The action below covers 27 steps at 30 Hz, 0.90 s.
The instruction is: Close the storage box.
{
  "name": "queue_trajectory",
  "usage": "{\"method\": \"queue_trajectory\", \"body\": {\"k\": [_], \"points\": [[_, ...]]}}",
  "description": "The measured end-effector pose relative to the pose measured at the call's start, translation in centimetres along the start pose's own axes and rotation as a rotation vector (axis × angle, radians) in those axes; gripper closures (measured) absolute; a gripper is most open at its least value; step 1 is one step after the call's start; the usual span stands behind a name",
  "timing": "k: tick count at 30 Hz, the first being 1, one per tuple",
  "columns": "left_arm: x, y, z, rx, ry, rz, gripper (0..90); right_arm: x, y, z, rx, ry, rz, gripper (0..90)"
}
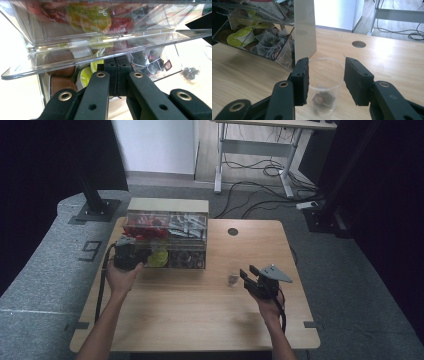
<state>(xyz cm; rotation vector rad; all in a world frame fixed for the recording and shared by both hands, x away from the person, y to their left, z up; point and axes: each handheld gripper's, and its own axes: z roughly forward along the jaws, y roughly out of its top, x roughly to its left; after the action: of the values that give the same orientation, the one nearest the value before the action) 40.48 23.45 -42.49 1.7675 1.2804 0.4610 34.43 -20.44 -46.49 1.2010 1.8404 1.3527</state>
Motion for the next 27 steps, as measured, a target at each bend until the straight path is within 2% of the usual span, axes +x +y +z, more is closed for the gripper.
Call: {"method": "queue_trajectory", "body": {"k": [11,27], "points": [[-0.3,-0.8,0.0,0.009,-0.002,0.004,90.0,-1.3,-1.4,-1.6,-0.019,-0.017,0.032,53.2],[0.3,-2.8,0.4,0.037,-0.01,-0.023,90.0,-1.9,-2.8,-3.1,-0.004,-0.044,0.027,52.5]]}}
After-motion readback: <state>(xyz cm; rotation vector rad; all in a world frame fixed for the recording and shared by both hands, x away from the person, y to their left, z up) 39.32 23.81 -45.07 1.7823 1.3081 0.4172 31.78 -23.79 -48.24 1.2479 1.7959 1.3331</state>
